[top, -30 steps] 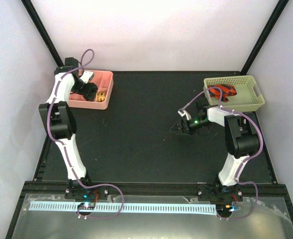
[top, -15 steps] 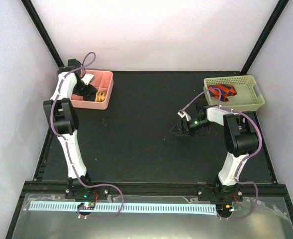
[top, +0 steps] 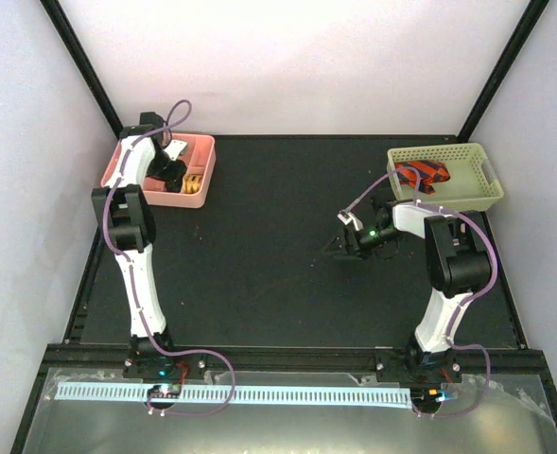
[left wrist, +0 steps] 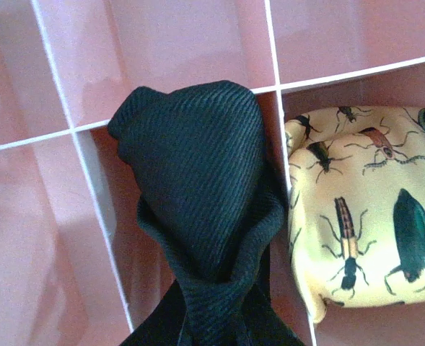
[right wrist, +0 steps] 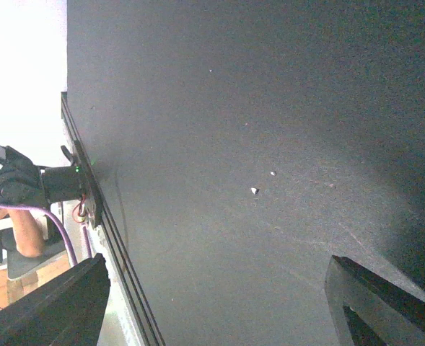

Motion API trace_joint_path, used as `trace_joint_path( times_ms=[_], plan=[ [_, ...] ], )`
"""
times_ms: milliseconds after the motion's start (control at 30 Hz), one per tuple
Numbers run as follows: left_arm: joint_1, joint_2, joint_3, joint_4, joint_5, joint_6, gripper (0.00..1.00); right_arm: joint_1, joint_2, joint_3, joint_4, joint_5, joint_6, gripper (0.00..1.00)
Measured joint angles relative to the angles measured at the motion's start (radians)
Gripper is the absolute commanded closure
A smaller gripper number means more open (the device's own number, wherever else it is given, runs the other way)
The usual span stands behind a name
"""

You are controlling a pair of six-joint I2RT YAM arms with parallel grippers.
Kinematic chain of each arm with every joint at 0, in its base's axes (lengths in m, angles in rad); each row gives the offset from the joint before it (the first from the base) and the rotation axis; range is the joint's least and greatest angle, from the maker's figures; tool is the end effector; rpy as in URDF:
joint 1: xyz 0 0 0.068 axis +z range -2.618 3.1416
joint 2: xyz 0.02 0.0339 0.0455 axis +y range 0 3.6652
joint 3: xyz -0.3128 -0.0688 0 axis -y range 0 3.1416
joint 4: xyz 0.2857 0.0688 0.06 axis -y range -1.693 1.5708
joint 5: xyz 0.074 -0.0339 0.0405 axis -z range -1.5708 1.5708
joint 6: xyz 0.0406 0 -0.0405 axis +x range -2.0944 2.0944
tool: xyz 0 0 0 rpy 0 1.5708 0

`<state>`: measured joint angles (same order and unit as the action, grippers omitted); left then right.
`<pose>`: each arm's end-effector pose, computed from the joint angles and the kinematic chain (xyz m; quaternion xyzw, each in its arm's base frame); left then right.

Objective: Roll the ties
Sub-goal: Place the tie in the storage box.

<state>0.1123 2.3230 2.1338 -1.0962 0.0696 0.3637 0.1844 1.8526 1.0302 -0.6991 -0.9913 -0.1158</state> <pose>0.5546 0.0597 0.2372 0.1289 0.9808 0.0000 0.1462 0.3379 0.0976 0.1493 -0.1431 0.8678 0.4759 0.0054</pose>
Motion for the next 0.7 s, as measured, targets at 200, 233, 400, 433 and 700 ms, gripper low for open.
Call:
trace_joint_path(
  times_ms=[200,233,400,433,700],
  plan=[
    [-0.006,0.029,0.019,-0.001,-0.003,-0.003,0.77,0.0,0.001,0.0,-0.005,0.0,-0.007,0.15],
    [-0.006,0.032,0.02,0.005,-0.003,-0.005,0.75,0.0,0.002,0.0,-0.005,0.0,-0.008,0.15],
    [-0.007,0.046,0.024,0.029,-0.003,-0.003,0.67,0.0,0.012,0.0,-0.006,0.0,-0.01,0.14],
    [-0.008,0.05,0.024,0.037,-0.003,-0.001,0.67,0.0,0.013,0.0,-0.007,0.0,-0.01,0.14],
    [-0.009,0.082,0.06,0.059,0.002,0.003,0.48,0.0,0.013,0.0,-0.009,0.0,-0.01,0.14]
  ],
)
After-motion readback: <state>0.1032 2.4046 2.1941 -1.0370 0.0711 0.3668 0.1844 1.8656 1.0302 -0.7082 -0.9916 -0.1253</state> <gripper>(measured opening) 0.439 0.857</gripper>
